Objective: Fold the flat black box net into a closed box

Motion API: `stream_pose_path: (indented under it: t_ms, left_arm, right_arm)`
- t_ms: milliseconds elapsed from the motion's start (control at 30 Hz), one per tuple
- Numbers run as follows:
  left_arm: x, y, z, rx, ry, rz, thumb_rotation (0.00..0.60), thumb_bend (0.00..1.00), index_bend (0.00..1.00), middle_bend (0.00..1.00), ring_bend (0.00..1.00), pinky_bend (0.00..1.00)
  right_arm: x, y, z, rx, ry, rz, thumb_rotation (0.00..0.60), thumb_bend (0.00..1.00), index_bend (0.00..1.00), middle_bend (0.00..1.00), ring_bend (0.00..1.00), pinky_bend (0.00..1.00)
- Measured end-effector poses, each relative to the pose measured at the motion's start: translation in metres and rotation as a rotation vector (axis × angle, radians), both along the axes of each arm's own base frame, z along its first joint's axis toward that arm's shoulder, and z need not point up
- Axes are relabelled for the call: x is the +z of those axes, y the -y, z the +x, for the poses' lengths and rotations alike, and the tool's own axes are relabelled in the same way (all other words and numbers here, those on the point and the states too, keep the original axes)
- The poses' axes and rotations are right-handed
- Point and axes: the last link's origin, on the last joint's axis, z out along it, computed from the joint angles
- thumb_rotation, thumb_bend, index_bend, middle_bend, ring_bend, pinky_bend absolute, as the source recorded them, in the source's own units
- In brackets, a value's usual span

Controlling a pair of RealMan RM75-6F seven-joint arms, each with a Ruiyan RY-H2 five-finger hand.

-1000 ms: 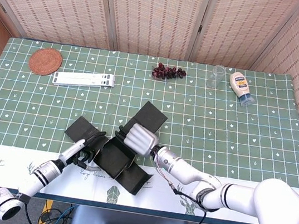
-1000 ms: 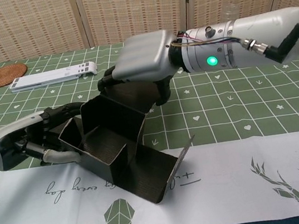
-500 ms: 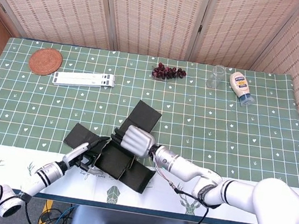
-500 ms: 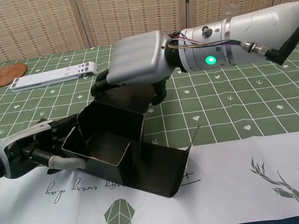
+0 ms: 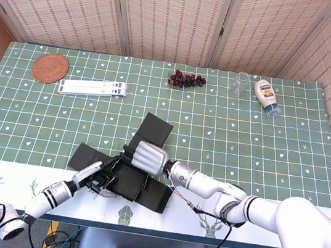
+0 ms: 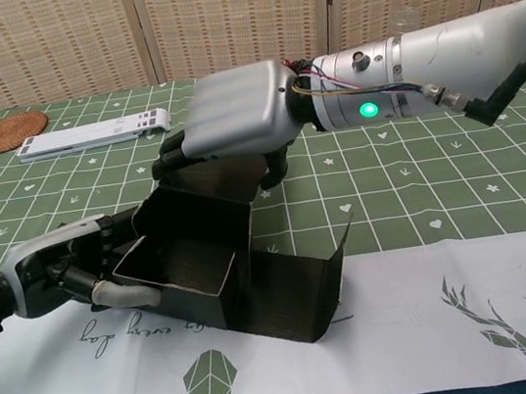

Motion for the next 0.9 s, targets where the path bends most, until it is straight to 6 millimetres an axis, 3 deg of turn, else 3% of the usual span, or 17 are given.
stream_pose_path:
  t_ms: [300,567,900]
  left_arm:
    - [-0.003,0.000,0.005,0.020,0.046,-0.041,0.600,0.14,0.05,0.00,0.68,0.84]
    - [-0.008,0.001,0.003,0.042,0.065,-0.064,0.600,0.14,0.15,0.09,0.69,0.84]
    - [-0.012,0.001,0.006,0.056,0.087,-0.070,0.600,0.14,0.17,0.10,0.69,0.84]
  right_arm:
    - [0.000,0.002,0.000,0.054,0.012,0.000,0.600,0.43,0.33,0.34,0.82,1.00]
    - [-0.002,0.004,-0.003,0.065,0.025,-0.001,0.600,0.43,0.33,0.34,0.82,1.00]
    - [-0.003,0.000,-0.007,0.080,0.056,-0.008,0.600,0.43,0.33,0.34,0.82,1.00]
